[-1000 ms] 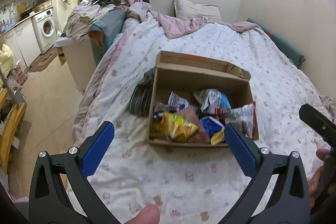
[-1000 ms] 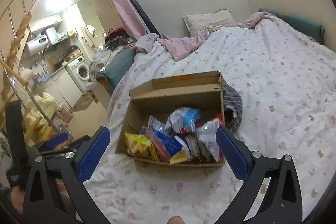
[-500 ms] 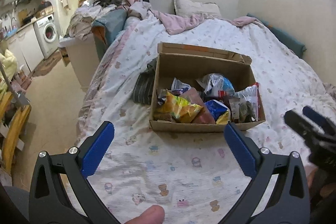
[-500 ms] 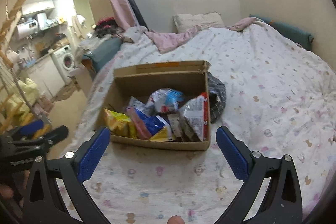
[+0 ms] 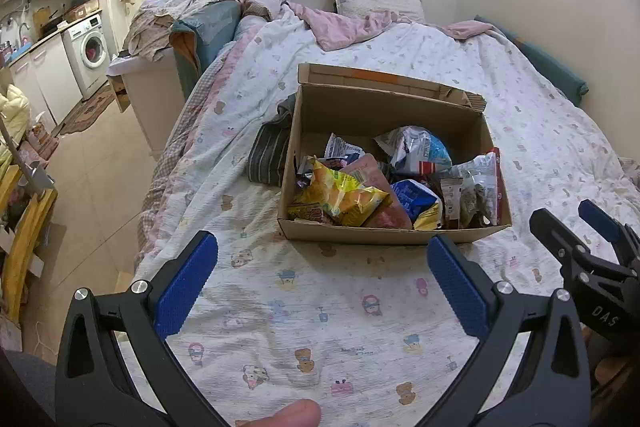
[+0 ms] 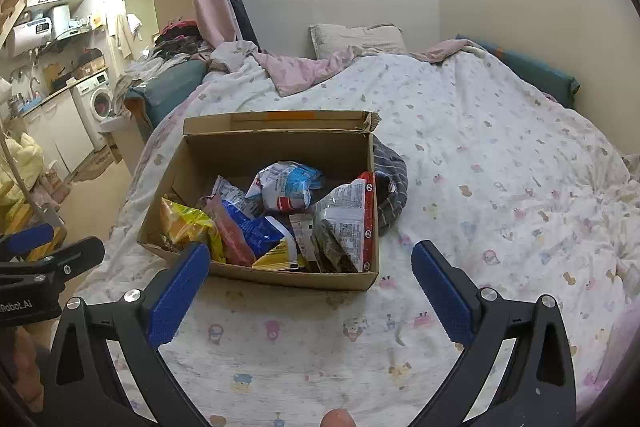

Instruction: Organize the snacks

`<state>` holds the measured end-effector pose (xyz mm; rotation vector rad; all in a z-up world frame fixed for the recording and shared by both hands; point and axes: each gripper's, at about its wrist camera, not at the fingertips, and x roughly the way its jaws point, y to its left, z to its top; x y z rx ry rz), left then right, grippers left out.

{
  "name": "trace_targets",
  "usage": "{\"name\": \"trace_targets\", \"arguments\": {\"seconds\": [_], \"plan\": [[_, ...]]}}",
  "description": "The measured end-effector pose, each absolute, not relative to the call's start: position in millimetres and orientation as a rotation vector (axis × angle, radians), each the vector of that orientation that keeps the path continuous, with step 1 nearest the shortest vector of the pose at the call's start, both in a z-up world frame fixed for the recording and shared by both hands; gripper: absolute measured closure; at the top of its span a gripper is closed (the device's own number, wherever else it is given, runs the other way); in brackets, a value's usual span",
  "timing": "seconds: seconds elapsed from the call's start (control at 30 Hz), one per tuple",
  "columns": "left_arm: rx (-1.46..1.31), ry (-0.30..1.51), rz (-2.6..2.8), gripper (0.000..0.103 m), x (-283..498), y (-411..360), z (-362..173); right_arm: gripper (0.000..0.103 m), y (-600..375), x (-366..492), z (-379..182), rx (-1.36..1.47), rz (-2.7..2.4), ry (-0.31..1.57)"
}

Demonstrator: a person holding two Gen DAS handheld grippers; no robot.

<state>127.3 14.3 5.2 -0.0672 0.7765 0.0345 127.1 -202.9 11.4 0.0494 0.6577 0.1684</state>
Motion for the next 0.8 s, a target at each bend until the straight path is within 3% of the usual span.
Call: {"name": "trace_targets", "arguments": {"seconds": [0.8], "plan": [[-0.069,0.783,0.046,0.0,127.7,17.2,2.5,0.0,-204.4,124.0,8.3,0.048,0.168,0.656]]}}
